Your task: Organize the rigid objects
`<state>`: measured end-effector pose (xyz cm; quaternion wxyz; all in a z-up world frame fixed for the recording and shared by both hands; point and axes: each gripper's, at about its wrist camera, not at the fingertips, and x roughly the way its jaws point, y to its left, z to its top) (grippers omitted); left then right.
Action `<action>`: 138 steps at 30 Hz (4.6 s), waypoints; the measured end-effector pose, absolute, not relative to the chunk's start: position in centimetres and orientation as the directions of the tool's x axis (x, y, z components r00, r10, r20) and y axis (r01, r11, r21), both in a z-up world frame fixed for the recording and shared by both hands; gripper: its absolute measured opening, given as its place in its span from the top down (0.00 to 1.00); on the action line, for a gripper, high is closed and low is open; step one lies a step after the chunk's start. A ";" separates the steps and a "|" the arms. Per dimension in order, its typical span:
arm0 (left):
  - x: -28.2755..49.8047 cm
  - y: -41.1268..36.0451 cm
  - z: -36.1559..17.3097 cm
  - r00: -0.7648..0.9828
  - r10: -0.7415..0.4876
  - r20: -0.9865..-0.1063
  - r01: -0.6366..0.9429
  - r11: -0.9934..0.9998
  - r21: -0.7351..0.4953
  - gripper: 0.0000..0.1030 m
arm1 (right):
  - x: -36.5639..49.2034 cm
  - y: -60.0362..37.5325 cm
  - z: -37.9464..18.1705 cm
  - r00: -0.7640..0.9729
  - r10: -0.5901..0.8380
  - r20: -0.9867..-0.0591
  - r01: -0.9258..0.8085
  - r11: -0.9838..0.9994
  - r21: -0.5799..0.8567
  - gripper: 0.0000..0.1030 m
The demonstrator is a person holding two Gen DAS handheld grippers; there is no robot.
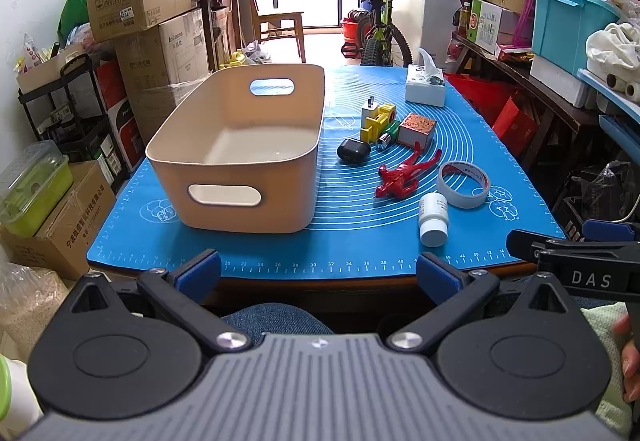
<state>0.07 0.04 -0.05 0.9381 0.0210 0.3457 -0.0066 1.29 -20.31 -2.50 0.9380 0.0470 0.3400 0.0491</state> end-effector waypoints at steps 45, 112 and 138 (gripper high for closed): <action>0.2 0.8 0.2 0.753 0.006 -0.658 0.021 0.999 0.034 0.01 | 1.2 -20.0 -2.5 0.771 0.124 -0.624 -0.070 0.991 0.111 0.02; 24.1 17.5 -3.2 0.438 0.107 -0.893 -0.171 0.985 0.034 0.89 | 21.0 -12.1 -3.9 0.731 0.064 -0.680 -0.051 0.998 0.039 0.57; 24.0 17.9 -3.3 0.450 0.089 -0.889 -0.172 0.985 0.012 0.91 | 27.5 5.6 -5.6 0.520 0.274 -0.809 -0.420 0.907 0.037 0.57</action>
